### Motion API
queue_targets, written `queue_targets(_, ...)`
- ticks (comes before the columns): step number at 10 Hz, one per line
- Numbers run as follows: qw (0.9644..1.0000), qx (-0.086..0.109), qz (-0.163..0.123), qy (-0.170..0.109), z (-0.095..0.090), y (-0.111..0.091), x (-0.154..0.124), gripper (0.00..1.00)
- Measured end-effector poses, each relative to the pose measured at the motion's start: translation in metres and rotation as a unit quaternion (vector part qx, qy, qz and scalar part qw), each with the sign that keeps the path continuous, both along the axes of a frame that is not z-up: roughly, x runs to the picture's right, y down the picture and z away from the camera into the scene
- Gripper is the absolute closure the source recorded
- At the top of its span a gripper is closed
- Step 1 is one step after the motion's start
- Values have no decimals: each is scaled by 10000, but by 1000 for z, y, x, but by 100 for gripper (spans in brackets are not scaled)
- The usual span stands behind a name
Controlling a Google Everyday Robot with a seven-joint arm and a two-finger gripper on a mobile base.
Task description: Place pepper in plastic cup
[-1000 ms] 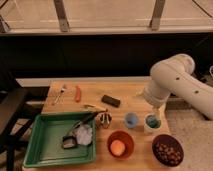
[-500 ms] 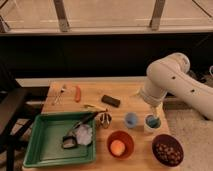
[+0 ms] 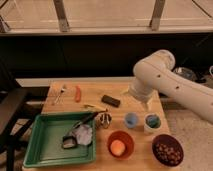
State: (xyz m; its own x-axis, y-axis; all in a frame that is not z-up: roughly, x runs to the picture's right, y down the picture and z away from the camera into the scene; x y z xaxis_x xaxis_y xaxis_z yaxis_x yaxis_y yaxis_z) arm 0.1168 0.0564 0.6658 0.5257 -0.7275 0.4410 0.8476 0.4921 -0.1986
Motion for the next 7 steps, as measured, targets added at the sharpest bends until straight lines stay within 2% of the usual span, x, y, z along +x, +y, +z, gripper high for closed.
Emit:
queue_targets(2,9988,113,-355,-316,13,-17,-38,20)
queue_targets(4,9951,265,-684,-669,31,-37,-77,20)
queue_targets(7,9856,465,-1028,-1261,60,-62,-130,20)
